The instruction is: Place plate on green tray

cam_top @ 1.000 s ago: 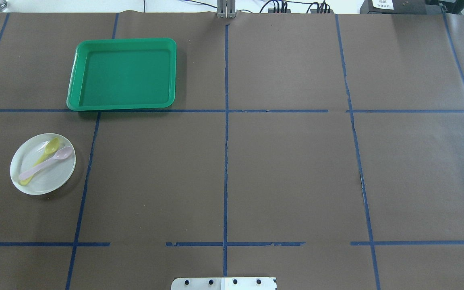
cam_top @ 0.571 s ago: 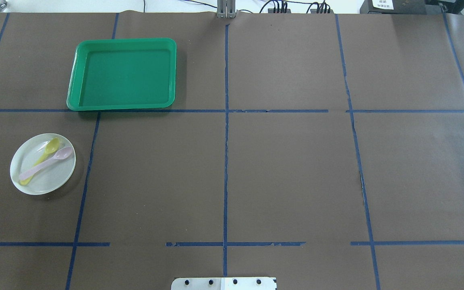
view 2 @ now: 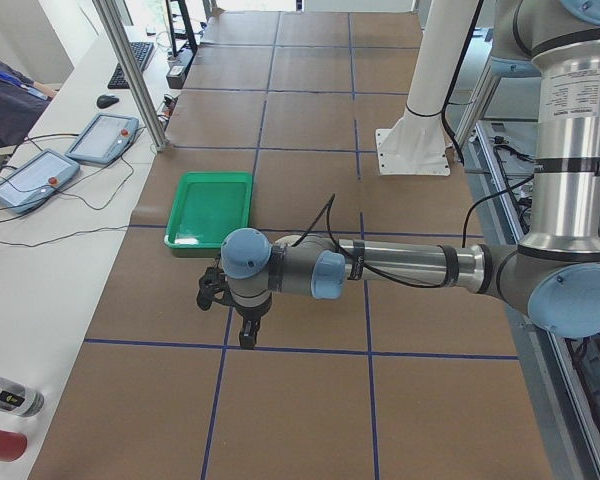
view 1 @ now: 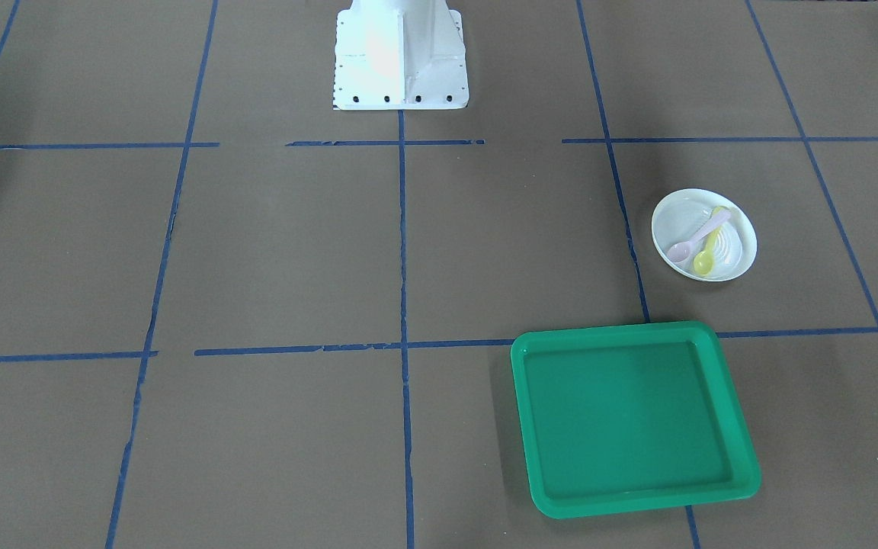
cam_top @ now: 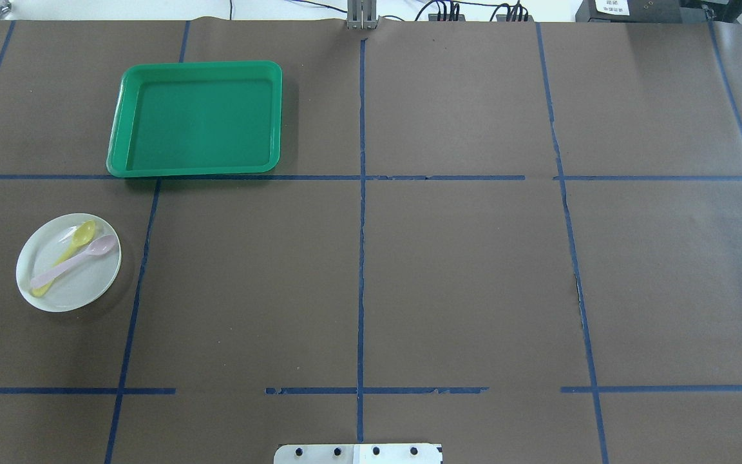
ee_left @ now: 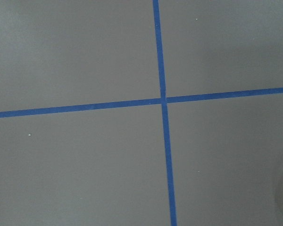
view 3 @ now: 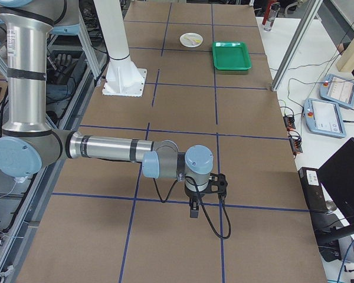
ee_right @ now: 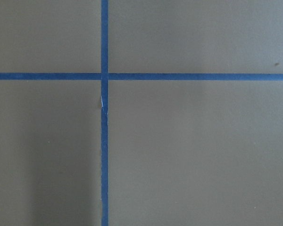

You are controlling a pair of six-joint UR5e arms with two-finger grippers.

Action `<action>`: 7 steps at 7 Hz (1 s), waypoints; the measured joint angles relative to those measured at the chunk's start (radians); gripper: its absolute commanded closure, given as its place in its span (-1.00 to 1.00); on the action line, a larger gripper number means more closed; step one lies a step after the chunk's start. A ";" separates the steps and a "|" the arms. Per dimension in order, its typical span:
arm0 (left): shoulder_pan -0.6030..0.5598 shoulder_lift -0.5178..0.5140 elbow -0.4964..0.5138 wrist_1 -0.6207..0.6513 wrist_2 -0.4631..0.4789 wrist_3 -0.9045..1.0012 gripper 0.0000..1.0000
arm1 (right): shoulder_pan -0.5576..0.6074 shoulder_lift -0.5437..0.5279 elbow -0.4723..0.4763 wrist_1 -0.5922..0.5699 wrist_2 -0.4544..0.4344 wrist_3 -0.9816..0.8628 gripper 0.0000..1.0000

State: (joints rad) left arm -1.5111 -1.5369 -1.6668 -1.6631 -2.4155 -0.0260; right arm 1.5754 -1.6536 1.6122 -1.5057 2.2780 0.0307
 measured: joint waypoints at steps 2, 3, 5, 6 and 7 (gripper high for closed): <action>0.170 0.001 -0.009 -0.202 -0.003 -0.283 -1.00 | 0.000 0.000 0.000 -0.001 0.000 0.000 -1.00; 0.253 0.003 0.006 -0.317 0.042 -0.409 -1.00 | 0.000 0.000 0.000 -0.001 0.000 0.000 -1.00; 0.375 0.002 0.060 -0.474 0.113 -0.545 -1.00 | 0.000 0.000 0.000 -0.001 0.000 0.000 -1.00; 0.410 -0.001 0.096 -0.532 0.131 -0.573 -1.00 | 0.000 0.000 0.000 -0.001 0.000 0.000 -1.00; 0.454 -0.012 0.130 -0.578 0.157 -0.607 -1.00 | 0.000 0.000 0.000 -0.001 0.000 0.000 -1.00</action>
State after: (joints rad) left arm -1.0570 -1.5488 -1.5368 -2.2409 -2.2580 -0.6326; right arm 1.5754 -1.6536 1.6122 -1.5064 2.2780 0.0307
